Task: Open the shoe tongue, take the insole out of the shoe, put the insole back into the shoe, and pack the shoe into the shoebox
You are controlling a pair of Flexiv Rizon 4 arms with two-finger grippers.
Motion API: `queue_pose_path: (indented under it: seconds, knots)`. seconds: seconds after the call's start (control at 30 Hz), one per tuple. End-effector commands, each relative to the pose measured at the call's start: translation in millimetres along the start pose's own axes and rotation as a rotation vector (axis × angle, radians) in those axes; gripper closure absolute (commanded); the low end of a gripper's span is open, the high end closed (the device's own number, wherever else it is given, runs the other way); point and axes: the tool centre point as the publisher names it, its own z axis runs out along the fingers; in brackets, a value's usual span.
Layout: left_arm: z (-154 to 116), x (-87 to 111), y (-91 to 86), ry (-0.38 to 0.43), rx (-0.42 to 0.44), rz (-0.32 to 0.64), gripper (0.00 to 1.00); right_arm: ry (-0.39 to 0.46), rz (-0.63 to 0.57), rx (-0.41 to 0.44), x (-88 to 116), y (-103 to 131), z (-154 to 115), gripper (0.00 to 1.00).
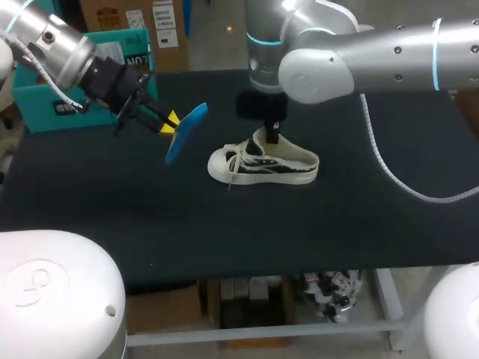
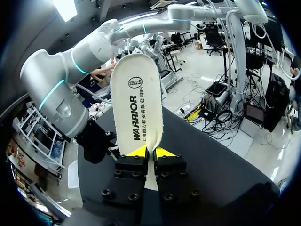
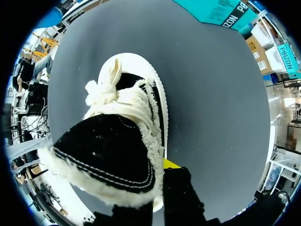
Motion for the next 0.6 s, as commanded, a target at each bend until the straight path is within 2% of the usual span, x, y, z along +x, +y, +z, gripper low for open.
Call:
queue_pose_path:
  seconds: [0.03,0.3,0.6]
  knots:
    - [1.6,-14.1,7.5,0.051,0.032,0.04,1.0,-0.008,0.05,-0.013,5.1,-11.1,-10.5,1.0]
    - [4.9,-31.8,7.2,0.129,0.073,0.183,1.0,0.055,0.275,0.028,8.2,-26.9,-20.2,1.0]
    - [7.4,-46.9,7.5,0.235,0.154,0.369,1.0,0.128,0.567,-0.016,24.8,-49.2,-27.1,1.0]
